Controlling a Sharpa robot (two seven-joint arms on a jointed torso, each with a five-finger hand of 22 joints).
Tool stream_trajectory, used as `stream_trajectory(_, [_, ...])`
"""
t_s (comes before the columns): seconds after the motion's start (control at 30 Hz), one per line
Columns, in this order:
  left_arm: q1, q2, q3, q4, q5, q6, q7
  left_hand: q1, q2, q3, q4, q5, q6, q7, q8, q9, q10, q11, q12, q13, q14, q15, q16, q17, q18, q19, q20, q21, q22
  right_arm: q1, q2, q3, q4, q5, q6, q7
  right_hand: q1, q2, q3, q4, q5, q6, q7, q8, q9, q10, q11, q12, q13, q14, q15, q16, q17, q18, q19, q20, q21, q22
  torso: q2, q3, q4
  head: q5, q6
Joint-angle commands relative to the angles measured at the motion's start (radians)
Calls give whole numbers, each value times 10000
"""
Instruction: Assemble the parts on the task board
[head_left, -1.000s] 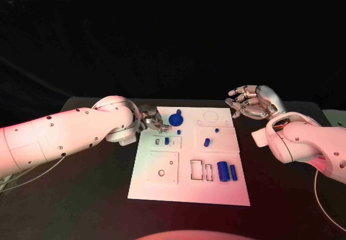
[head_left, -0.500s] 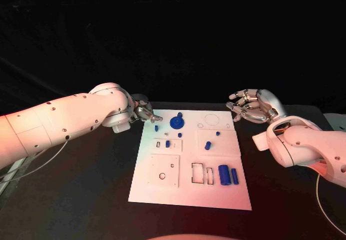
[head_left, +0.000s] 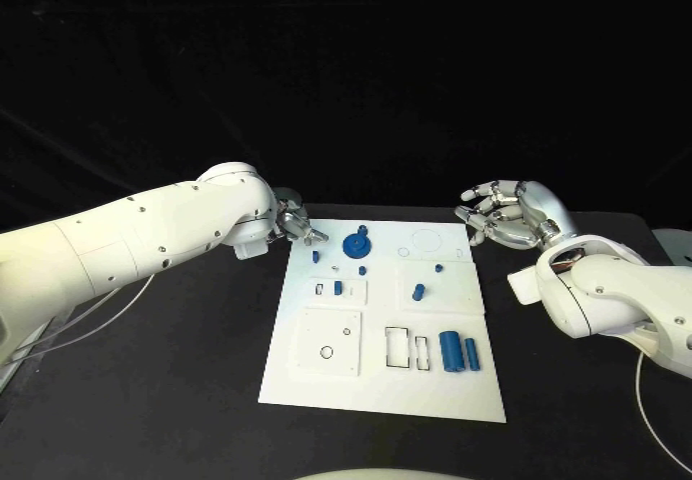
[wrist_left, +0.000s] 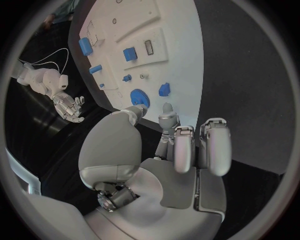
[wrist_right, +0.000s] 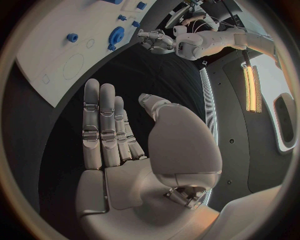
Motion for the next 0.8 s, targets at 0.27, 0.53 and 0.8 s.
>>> stream_trajectory(0.27, [7, 238, -74, -364, -189, 819, 47, -205, 183, -249, 9, -193, 147, 31, -80, -70, -58, 12, -35, 4, 1041, 52, 64, 2633, 58, 20, 86, -39, 217, -9, 5, 0, 12, -87, 8, 129, -24, 40, -2, 31, 44, 20, 42, 40, -12, -47, 6, 37, -13, 63, 7, -58, 14, 43, 54, 0, -60, -13, -18, 16, 18, -11, -64])
stream_trajectory(0.53, [7, 357, -101, -511, -152, 972, 28, -233, 225, -281, 9, -238, 154, 30, -97, -83, -69, 12, -38, -7, 1041, 53, 64, 2633, 63, 8, 88, -52, 195, -9, 21, 0, 8, -86, 8, 130, -24, 40, -2, 31, 44, 20, 42, 40, -12, -47, 6, 37, -13, 63, 7, -58, 14, 43, 54, 0, -60, -13, -20, 9, -1, 3, -65])
stream_trajectory(0.8, [7, 382, -116, -603, -145, 1142, 17, -199, 324, -279, -9, -249, 164, 27, -115, -99, -75, 10, -31, -7, 1041, 53, 64, 2633, 59, 14, 89, -44, 216, -9, 27, 0, 5, -86, -3, 123, -24, 40, -2, 31, 44, 20, 42, 40, -12, -47, 6, 37, -13, 63, 7, -58, 14, 43, 54, 0, -60, -13, -23, 12, 20, -12, -83])
